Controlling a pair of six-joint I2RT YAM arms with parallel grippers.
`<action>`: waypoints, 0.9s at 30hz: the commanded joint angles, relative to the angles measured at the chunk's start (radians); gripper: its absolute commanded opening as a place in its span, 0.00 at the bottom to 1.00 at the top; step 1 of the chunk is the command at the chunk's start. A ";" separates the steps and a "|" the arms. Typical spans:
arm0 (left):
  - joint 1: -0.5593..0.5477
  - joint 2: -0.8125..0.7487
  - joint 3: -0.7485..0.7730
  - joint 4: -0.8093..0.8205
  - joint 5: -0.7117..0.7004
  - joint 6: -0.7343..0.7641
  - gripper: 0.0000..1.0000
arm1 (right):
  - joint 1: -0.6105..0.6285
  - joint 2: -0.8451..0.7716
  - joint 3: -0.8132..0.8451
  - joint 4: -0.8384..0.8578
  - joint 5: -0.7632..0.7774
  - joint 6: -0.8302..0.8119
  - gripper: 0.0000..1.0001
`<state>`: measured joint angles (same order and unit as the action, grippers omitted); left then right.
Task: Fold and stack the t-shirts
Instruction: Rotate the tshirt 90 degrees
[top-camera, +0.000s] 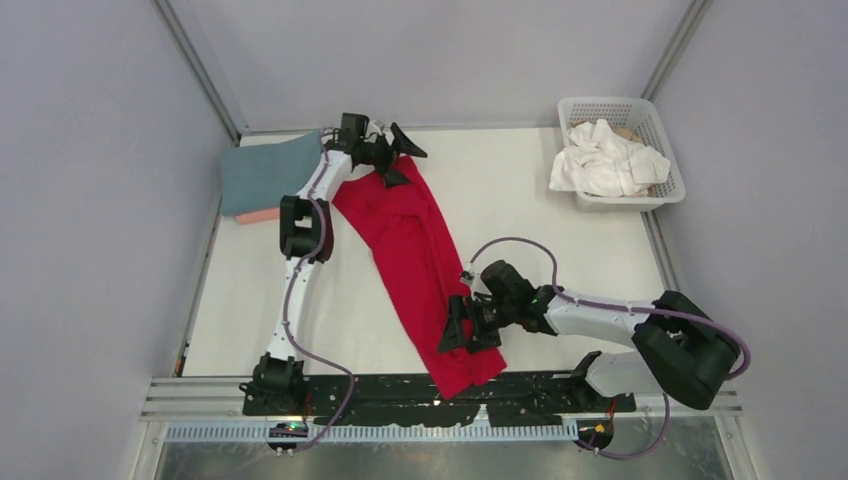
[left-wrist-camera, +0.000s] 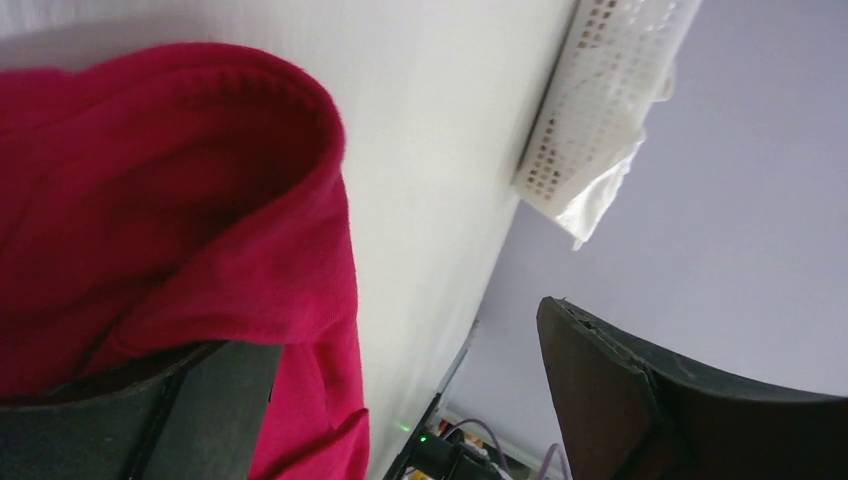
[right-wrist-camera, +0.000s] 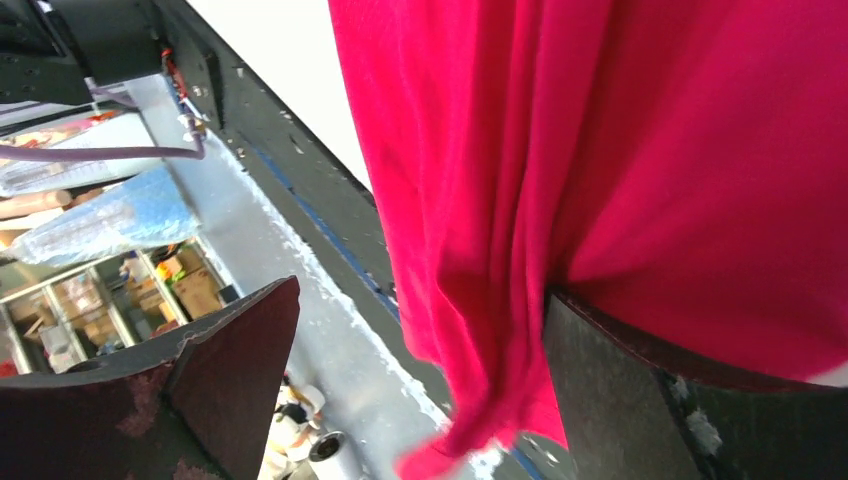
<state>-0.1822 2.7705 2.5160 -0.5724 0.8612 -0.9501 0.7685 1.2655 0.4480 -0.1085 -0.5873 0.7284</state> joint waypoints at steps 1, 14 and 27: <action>0.017 0.120 0.066 0.345 -0.039 -0.227 1.00 | 0.082 0.116 0.044 0.185 -0.005 0.157 0.95; -0.056 0.097 0.099 0.482 -0.111 -0.220 1.00 | 0.218 0.296 0.221 0.413 0.036 0.223 0.95; -0.058 -0.650 -0.213 0.036 -0.038 0.250 1.00 | 0.217 -0.298 0.262 -0.322 0.559 -0.077 0.95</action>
<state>-0.2451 2.5313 2.3726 -0.3851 0.7921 -0.9031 0.9855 1.1400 0.7044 -0.2115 -0.2405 0.7429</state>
